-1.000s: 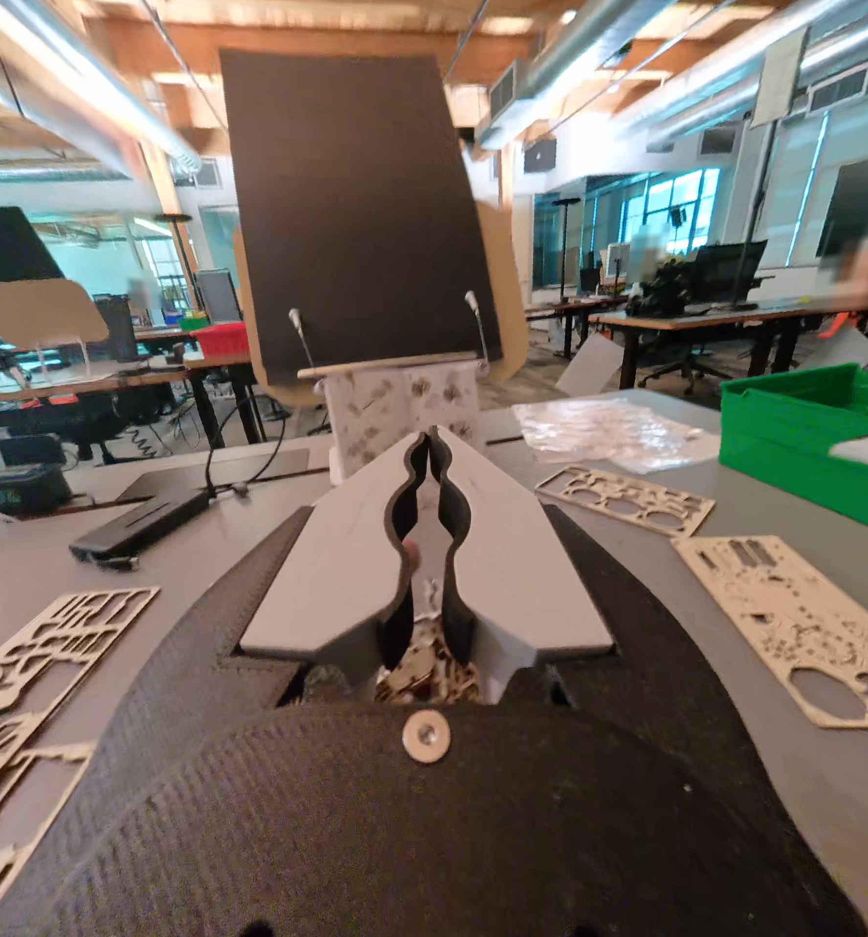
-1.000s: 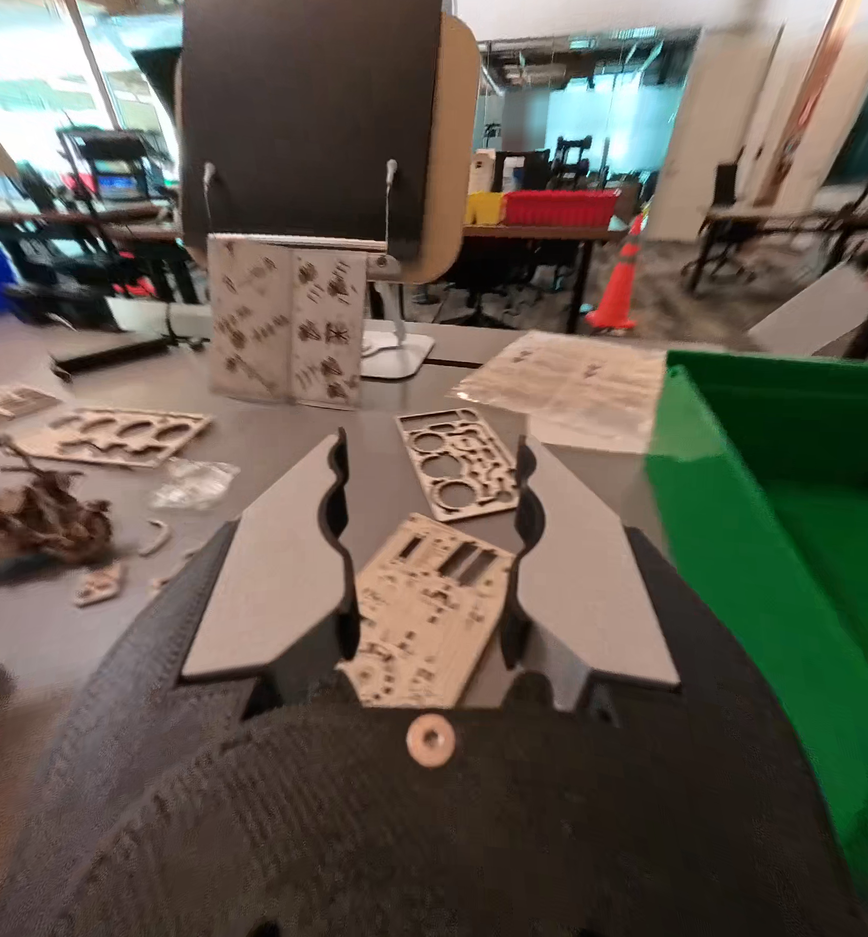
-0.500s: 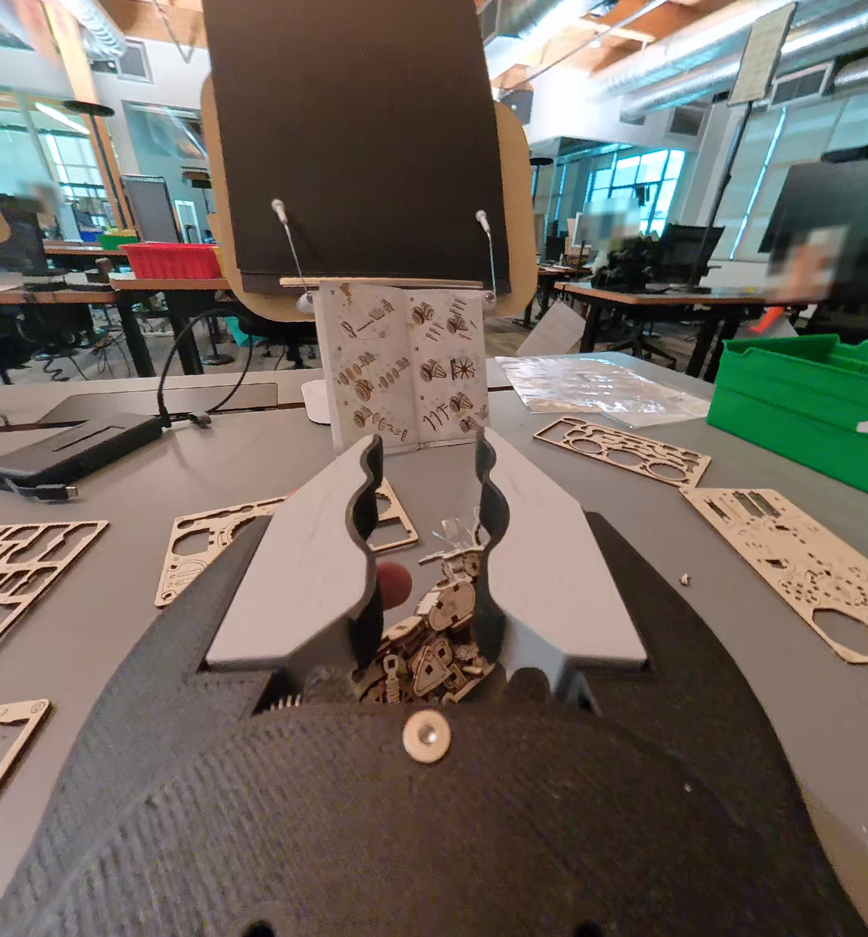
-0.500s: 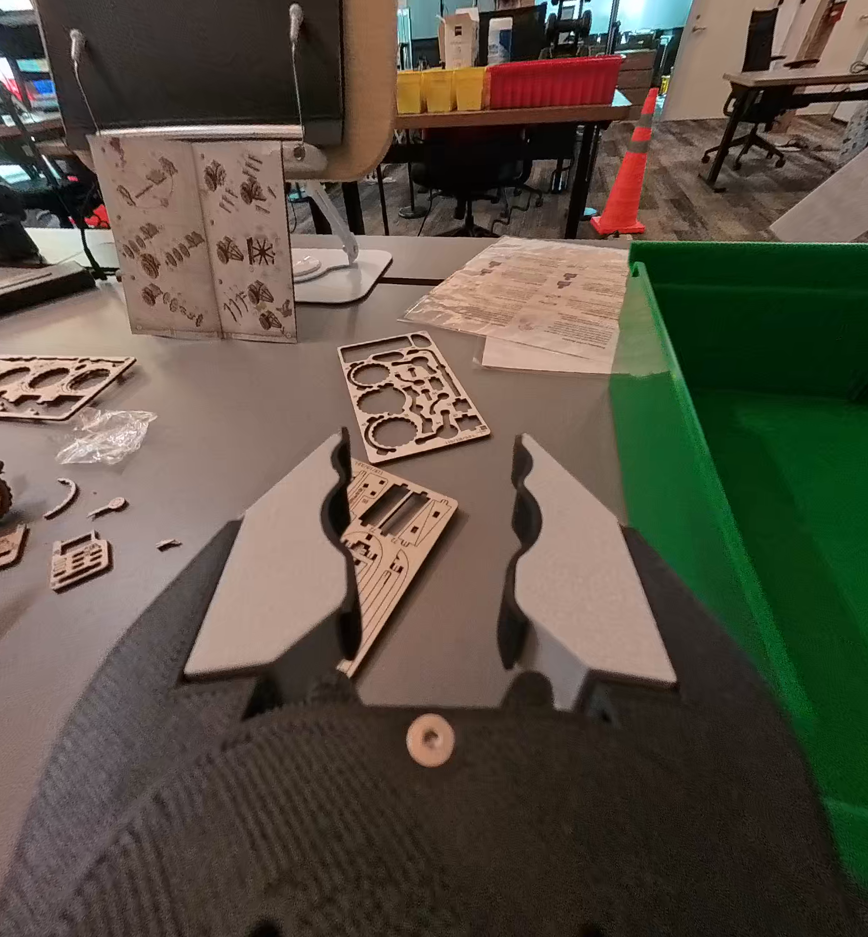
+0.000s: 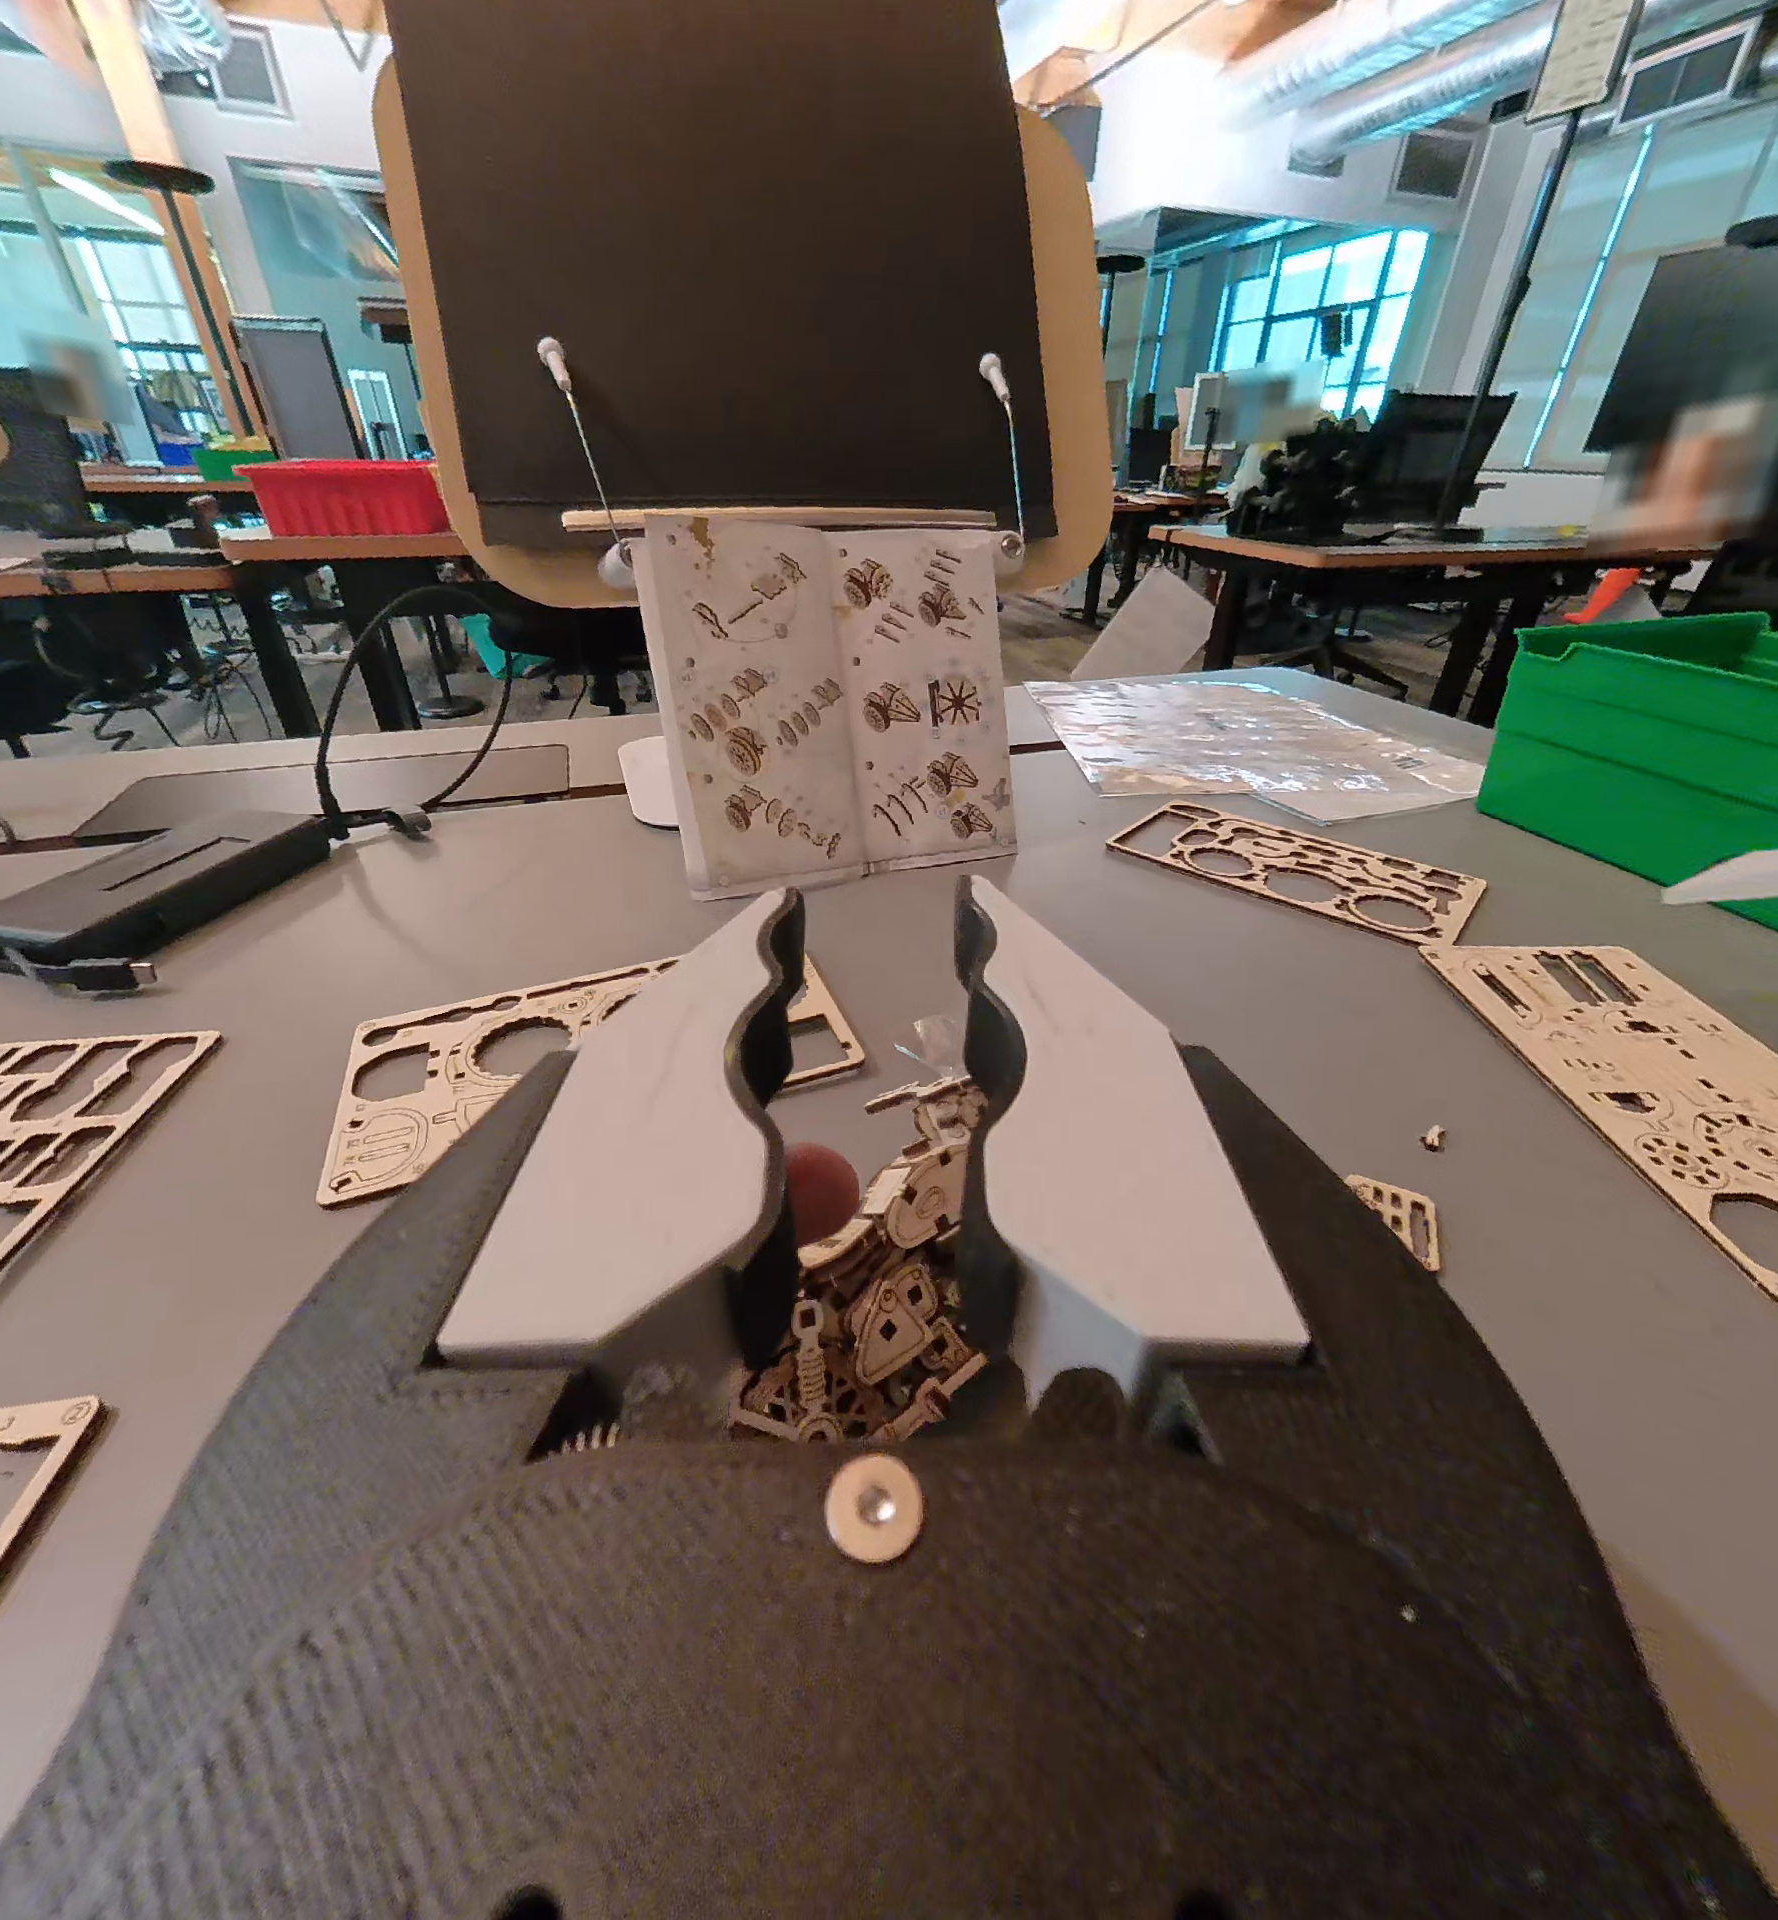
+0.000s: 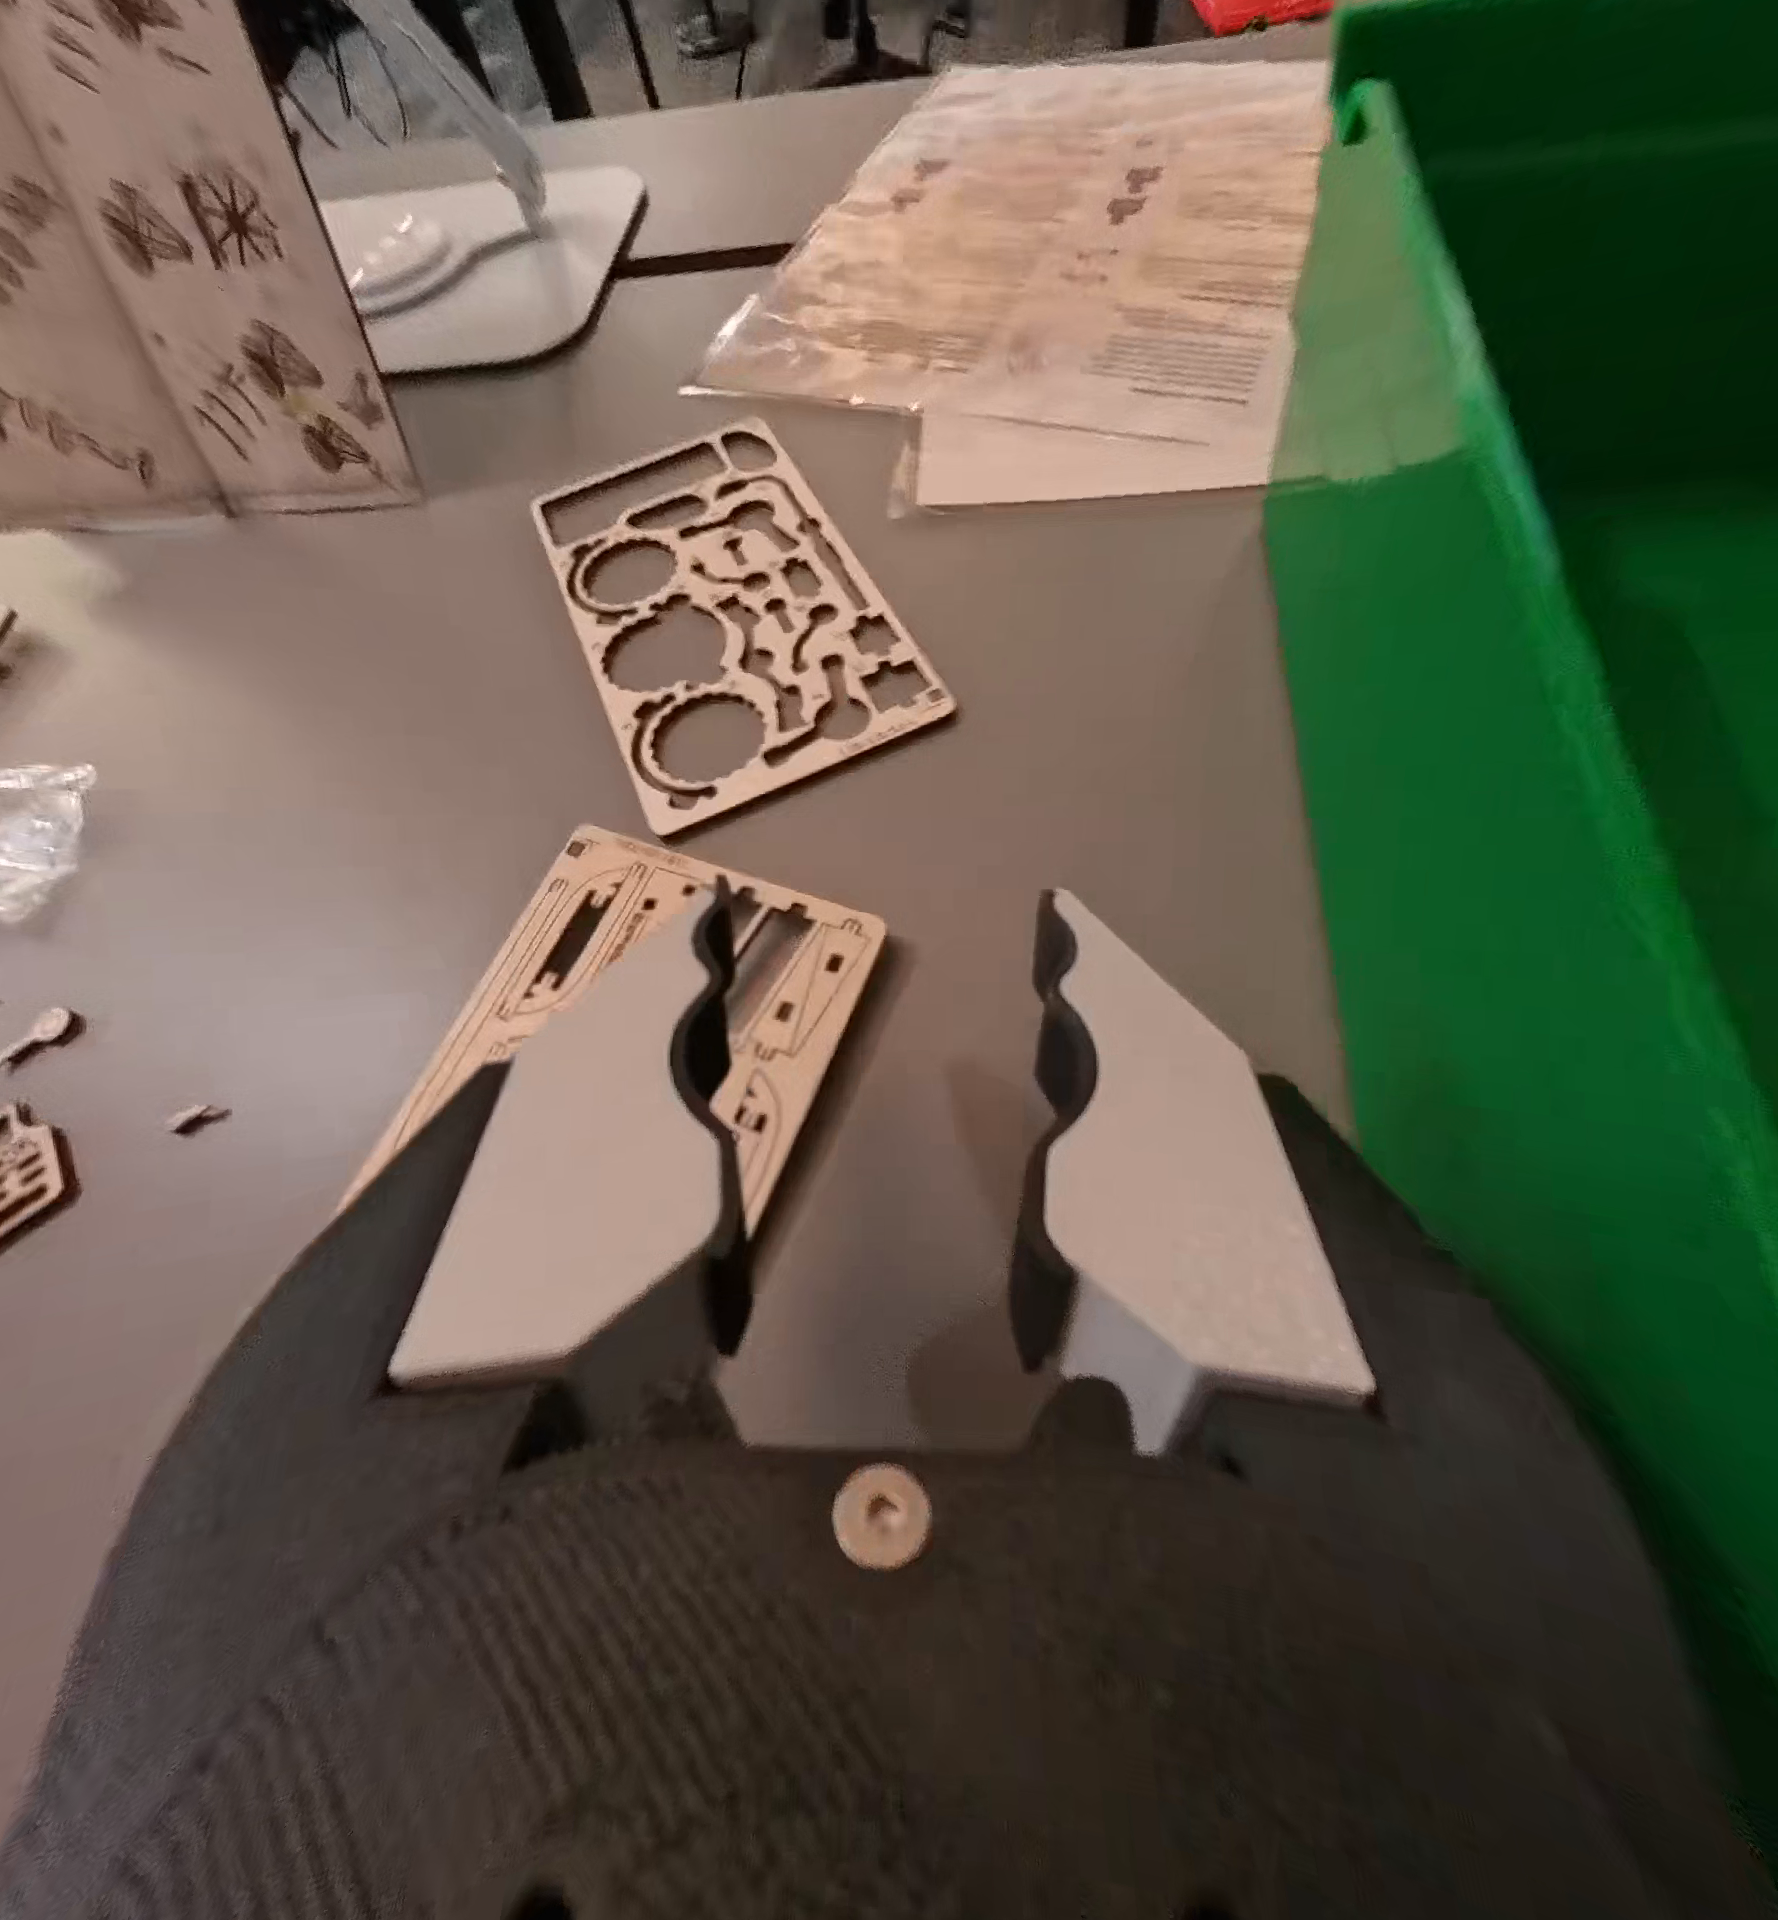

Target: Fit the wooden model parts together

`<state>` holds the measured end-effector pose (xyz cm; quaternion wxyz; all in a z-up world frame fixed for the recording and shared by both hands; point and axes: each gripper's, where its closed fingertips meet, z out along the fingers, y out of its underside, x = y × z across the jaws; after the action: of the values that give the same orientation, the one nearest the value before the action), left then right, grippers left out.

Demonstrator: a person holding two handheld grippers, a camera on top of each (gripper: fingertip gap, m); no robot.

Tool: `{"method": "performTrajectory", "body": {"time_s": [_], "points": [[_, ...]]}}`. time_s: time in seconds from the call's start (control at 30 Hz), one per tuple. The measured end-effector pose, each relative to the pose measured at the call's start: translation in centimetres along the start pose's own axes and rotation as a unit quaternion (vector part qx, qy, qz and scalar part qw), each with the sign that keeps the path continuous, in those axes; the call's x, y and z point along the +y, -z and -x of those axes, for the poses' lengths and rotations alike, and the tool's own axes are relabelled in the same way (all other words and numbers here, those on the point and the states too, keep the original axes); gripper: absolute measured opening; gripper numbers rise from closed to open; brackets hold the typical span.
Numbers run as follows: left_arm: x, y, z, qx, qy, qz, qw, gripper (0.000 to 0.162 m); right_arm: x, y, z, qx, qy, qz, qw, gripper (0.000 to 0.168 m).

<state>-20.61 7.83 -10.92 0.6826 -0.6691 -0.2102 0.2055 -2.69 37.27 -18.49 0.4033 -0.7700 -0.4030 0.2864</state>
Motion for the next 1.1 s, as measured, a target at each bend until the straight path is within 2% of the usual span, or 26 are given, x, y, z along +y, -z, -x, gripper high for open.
{"method": "performTrajectory", "body": {"time_s": [0.07,0.13,0.27,0.33,0.5,0.6,0.7,0.8,0.93,0.97,1.03,1.07,1.1], "points": [[0.0,0.1,-0.3,0.002,-0.009,-0.002,1.000,0.025,1.9,-1.1,0.6,0.012,0.033,0.049,0.998,0.062],[-0.2,0.2,-0.6,0.003,-0.021,-0.006,1.000,0.025,2.9,-1.8,0.9,0.028,0.060,0.077,0.995,0.061],[0.0,0.2,-1.3,0.006,-0.047,-0.008,0.999,0.025,3.3,-1.7,2.6,-0.003,0.070,0.084,0.994,0.025],[-0.1,0.3,-1.5,0.005,-0.060,-0.012,0.998,0.024,3.4,-1.5,2.5,-0.002,0.073,0.086,0.994,0.001],[-0.2,0.3,-1.6,-0.001,-0.083,-0.018,0.996,0.024,2.2,-0.7,3.3,-0.070,0.010,0.053,0.996,0.000],[-0.2,0.3,-1.5,-0.003,-0.084,-0.019,0.996,0.024,1.0,0.3,3.6,-0.079,0.030,0.016,0.996,0.003],[-0.1,0.2,-1.5,-0.003,-0.080,-0.019,0.997,0.023,1.4,-0.4,4.4,-0.076,0.034,0.029,0.996,0.029],[0.0,0.1,-1.7,-0.002,-0.081,-0.018,0.997,0.023,3.3,-2.1,5.4,-0.075,0.047,0.099,0.991,0.050],[-0.1,0.2,-1.7,-0.005,-0.095,-0.021,0.995,0.023,3.6,-1.8,5.4,-0.063,0.071,0.104,0.990,0.040],[-0.2,0.2,-1.7,-0.007,-0.098,-0.023,0.995,0.023,3.6,-1.8,5.2,-0.067,0.065,0.105,0.990,0.028],[-0.2,0.2,-1.6,-0.009,-0.100,-0.026,0.995,0.022,3.5,-1.8,5.1,-0.084,0.033,0.104,0.990,0.027],[-0.2,0.2,-1.5,-0.010,-0.099,-0.025,0.995,0.023,3.2,-1.7,5.0,-0.092,0.013,0.097,0.991,0.004],[-0.2,0.2,-1.4,-0.011,-0.097,-0.024,0.995,0.023,2.8,-1.5,5.0,-0.105,-0.006,0.088,0.991,0.000]]}}
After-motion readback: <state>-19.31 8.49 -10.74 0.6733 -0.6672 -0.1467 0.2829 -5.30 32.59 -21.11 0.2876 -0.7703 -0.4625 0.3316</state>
